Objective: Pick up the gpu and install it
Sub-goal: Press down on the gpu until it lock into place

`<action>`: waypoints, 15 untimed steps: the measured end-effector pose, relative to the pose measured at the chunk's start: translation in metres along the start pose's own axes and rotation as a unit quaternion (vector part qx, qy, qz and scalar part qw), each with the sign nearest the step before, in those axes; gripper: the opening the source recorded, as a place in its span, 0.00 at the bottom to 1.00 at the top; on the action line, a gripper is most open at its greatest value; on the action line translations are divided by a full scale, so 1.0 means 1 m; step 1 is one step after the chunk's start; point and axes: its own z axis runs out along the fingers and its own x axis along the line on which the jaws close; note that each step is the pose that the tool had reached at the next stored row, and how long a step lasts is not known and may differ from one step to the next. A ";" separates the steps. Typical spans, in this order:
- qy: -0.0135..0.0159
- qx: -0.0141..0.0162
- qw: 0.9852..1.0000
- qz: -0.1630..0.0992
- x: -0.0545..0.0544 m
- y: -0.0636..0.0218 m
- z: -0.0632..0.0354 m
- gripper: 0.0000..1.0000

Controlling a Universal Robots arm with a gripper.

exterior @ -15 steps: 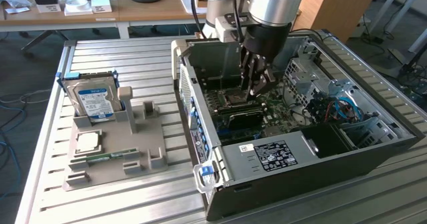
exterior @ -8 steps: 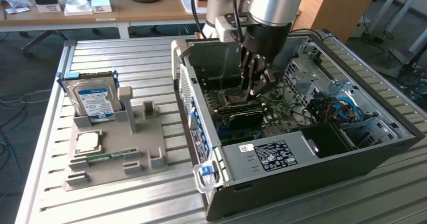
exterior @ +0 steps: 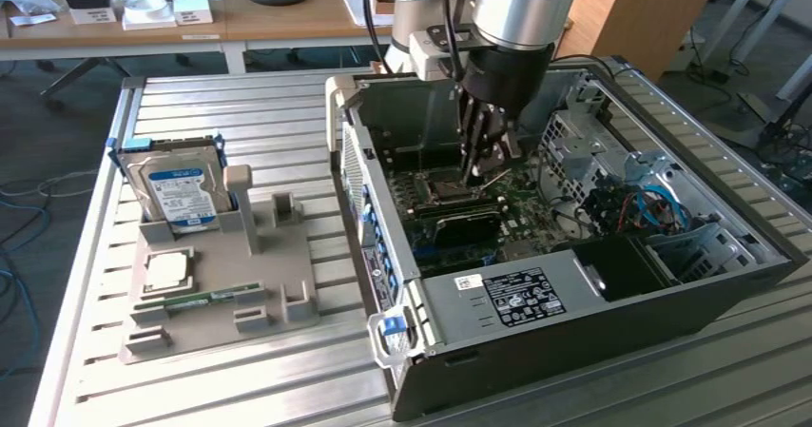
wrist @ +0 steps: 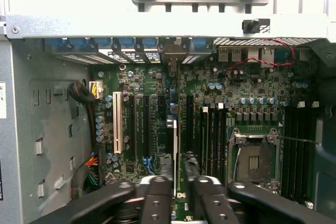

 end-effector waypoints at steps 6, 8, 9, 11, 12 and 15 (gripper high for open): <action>0.000 0.000 1.000 0.000 0.000 0.0000 0.0000 0.11; 0.000 0.000 1.000 0.000 0.000 0.0000 0.0000 0.11; 0.000 0.000 1.000 0.000 0.000 0.0000 0.0000 0.11; 0.000 -0.001 1.000 0.000 0.000 0.0000 0.0000 0.11; 0.000 0.000 1.000 0.000 0.000 0.0000 0.0004 0.11; 0.000 -0.001 1.000 0.000 -0.001 0.0024 0.0035 0.11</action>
